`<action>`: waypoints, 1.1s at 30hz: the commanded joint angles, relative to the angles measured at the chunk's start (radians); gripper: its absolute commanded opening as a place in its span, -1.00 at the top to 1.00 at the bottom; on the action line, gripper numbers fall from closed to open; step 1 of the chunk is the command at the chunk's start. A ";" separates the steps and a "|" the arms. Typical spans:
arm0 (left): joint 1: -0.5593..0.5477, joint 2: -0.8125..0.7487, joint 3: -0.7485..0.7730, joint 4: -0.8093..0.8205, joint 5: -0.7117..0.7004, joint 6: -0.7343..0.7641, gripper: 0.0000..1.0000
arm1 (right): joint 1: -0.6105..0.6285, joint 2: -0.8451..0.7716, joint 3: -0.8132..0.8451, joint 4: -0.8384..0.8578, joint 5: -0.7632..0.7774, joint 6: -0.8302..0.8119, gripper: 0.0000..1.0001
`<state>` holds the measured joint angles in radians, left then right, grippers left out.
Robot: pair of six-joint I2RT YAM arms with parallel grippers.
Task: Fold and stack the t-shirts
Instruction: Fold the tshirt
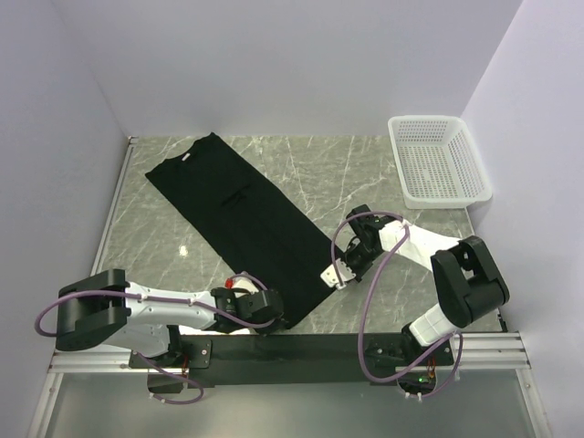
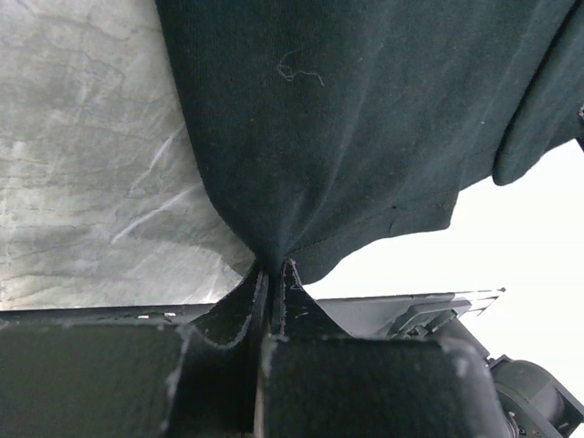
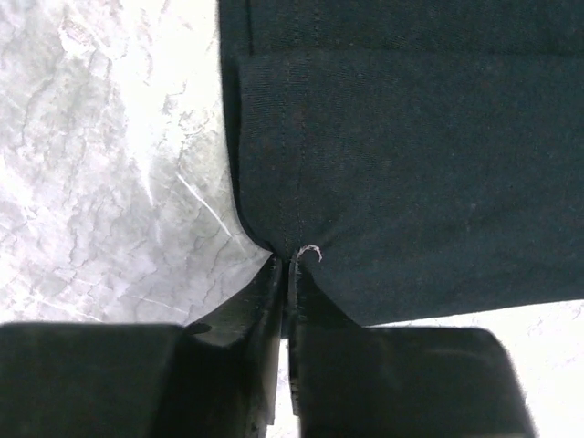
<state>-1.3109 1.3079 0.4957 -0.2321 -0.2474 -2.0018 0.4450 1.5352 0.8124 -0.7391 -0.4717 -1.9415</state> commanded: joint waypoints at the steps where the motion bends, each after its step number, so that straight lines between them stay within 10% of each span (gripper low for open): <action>1: -0.010 -0.032 0.001 -0.001 0.003 -0.258 0.99 | 0.012 -0.015 -0.024 0.023 -0.004 0.030 0.88; 24: -0.005 -0.378 -0.072 -0.147 -0.142 -0.330 0.99 | -0.052 -0.001 0.367 -0.249 -0.288 0.279 1.00; 33: 0.284 -0.466 -0.034 -0.197 -0.058 -0.123 0.99 | -0.028 0.146 0.580 -0.252 -0.315 0.409 1.00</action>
<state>-1.1439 0.8440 0.4267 -0.3885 -0.3313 -2.0003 0.4026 1.6508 1.3338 -0.9699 -0.7517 -1.5890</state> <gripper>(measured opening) 0.025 0.019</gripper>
